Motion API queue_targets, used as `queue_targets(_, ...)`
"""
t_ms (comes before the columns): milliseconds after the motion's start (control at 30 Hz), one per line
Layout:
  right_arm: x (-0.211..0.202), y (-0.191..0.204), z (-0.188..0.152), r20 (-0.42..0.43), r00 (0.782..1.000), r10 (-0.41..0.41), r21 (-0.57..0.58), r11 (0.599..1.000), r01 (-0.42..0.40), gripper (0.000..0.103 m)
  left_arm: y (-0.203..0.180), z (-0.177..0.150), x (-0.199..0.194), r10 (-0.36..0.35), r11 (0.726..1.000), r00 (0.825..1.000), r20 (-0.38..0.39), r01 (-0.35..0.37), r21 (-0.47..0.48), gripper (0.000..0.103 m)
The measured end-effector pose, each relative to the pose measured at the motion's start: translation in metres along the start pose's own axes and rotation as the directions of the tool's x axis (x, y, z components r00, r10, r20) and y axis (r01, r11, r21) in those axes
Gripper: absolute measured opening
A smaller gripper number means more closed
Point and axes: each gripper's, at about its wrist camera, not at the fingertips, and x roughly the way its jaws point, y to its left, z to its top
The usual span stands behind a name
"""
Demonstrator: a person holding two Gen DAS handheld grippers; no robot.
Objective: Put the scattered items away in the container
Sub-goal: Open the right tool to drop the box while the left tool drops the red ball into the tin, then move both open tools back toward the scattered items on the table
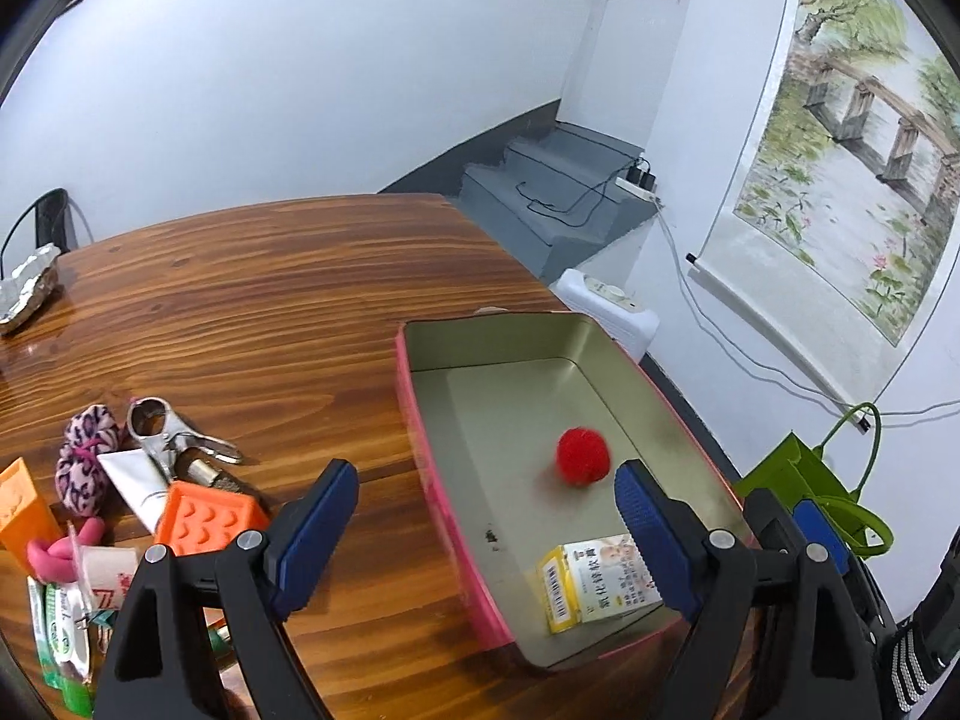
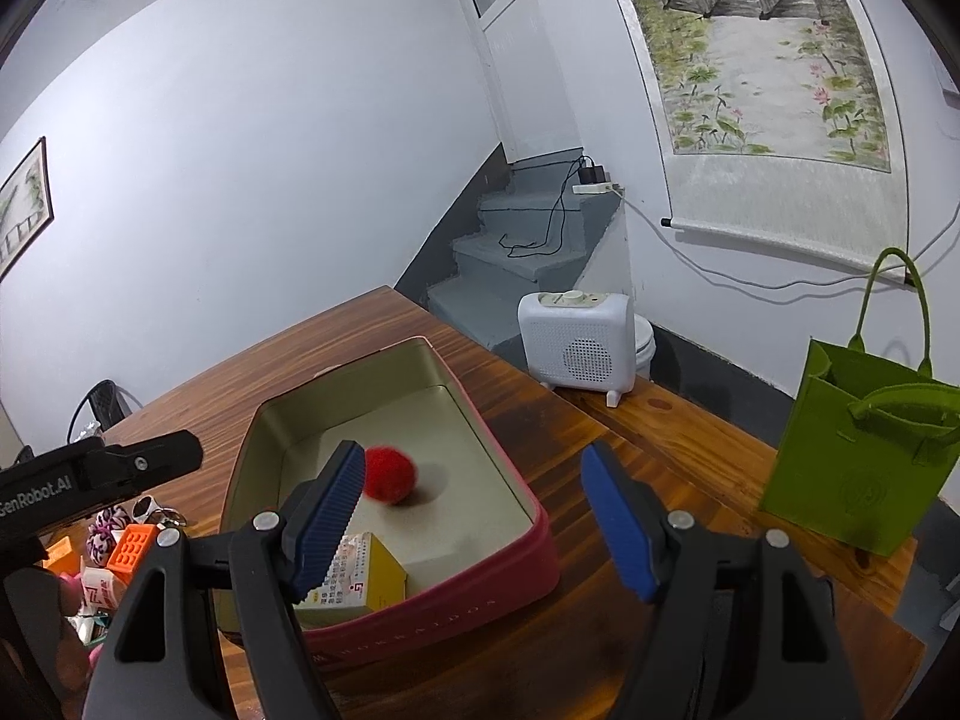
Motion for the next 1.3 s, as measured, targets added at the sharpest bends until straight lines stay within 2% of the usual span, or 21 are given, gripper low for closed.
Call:
queue_targets(267, 0.003, 0.006, -0.003, -0.008, 1.000, 0.002, -0.024, 1.000, -0.002, 0.078, 0.015, -0.005, -0.015, 0.024, 0.999, 1.000, 0.010, -0.023, -0.032, 0.089)
queue_targets(600, 0.001, 0.011, -0.004, 0.010, 0.999, 0.033, -0.043, 0.999, -0.032, 0.079, 0.038, -0.017, -0.041, 0.108, 0.993, 0.993, 0.041, -0.106, -0.045, 0.089)
queue_targets(767, -0.002, 0.020, -0.004, 0.030, 0.997, 0.070, -0.083, 0.994, -0.068, 0.080, 0.069, -0.026, -0.057, 0.163, 0.983, 0.985, 0.049, -0.158, -0.090, 0.089)
queue_targets(1000, -0.006, 0.035, -0.006, 0.075, 0.994, 0.074, -0.154, 0.986, -0.061, 0.081, 0.125, -0.035, -0.077, 0.261, 0.950, 0.964, 0.054, -0.246, -0.192, 0.089)
queue_targets(1167, 0.000, 0.041, -0.010, 0.056, 0.997, 0.049, -0.181, 0.983, -0.038, 0.081, 0.168, -0.043, -0.085, 0.311, 0.916, 0.950, 0.031, -0.290, -0.276, 0.089)
queue_targets(1300, 0.002, 0.046, -0.014, 0.056, 0.998, 0.029, -0.203, 0.979, -0.017, 0.081, 0.190, -0.046, -0.090, 0.344, 0.898, 0.939, 0.019, -0.322, -0.301, 0.089)
